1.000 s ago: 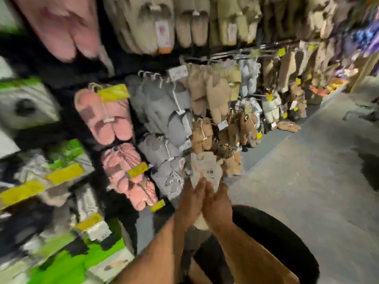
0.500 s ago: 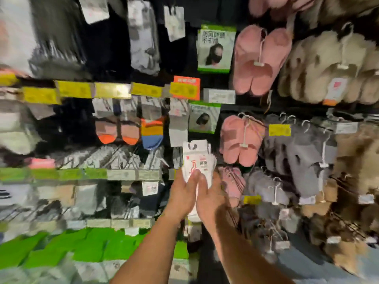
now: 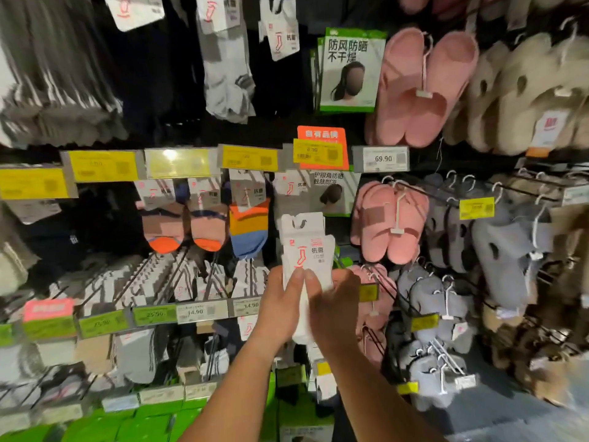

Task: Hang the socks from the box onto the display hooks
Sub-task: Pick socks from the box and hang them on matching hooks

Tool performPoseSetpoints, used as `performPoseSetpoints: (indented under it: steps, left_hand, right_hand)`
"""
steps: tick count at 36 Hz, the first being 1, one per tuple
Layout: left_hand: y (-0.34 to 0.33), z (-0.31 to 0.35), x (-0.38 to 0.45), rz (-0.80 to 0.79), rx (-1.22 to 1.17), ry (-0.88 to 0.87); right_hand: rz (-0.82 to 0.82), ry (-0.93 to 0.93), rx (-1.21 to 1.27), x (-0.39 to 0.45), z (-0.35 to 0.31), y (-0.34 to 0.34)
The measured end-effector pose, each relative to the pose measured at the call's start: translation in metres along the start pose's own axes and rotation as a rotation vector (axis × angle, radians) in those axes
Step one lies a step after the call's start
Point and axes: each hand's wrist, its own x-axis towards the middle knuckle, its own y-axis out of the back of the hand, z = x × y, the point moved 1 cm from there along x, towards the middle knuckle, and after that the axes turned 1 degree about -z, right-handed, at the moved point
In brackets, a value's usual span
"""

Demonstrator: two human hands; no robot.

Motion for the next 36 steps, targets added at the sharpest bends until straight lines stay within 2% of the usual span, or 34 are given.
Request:
performPoseSetpoints:
  steps: [7, 9, 12, 16, 21, 26, 36]
  left_hand:
    - [-0.001, -0.004, 0.011, 0.083, -0.147, 0.066]
    - [-0.001, -0.001, 0.015, 0.106, -0.046, 0.05]
    - [-0.004, -0.004, 0.017, 0.172, -0.101, 0.04]
    - [-0.011, -0.009, 0.02, 0.192, -0.033, -0.009]
    - [-0.008, -0.014, 0.019, 0.269, -0.084, 0.024]
    - [-0.004, -0.011, 0.017, 0.301, -0.081, 0.007]
    - [0.002, -0.013, 0.021, 0.294, -0.09, -0.04]
  right_hand:
    - [-0.143, -0.066, 0.158, 0.02, 0.006, 0.002]
    - [-0.16, -0.062, 0.186, 0.028, 0.006, 0.003]
    - [-0.246, -0.038, 0.23, 0.034, 0.005, 0.007]
    - [-0.316, -0.074, 0.285, 0.042, 0.008, 0.009]
    - [-0.331, -0.071, 0.311, 0.049, 0.009, 0.011]
    - [-0.43, -0.136, 0.532, 0.062, -0.011, 0.013]
    - [-0.449, -0.057, 0.542, 0.078, -0.044, 0.005]
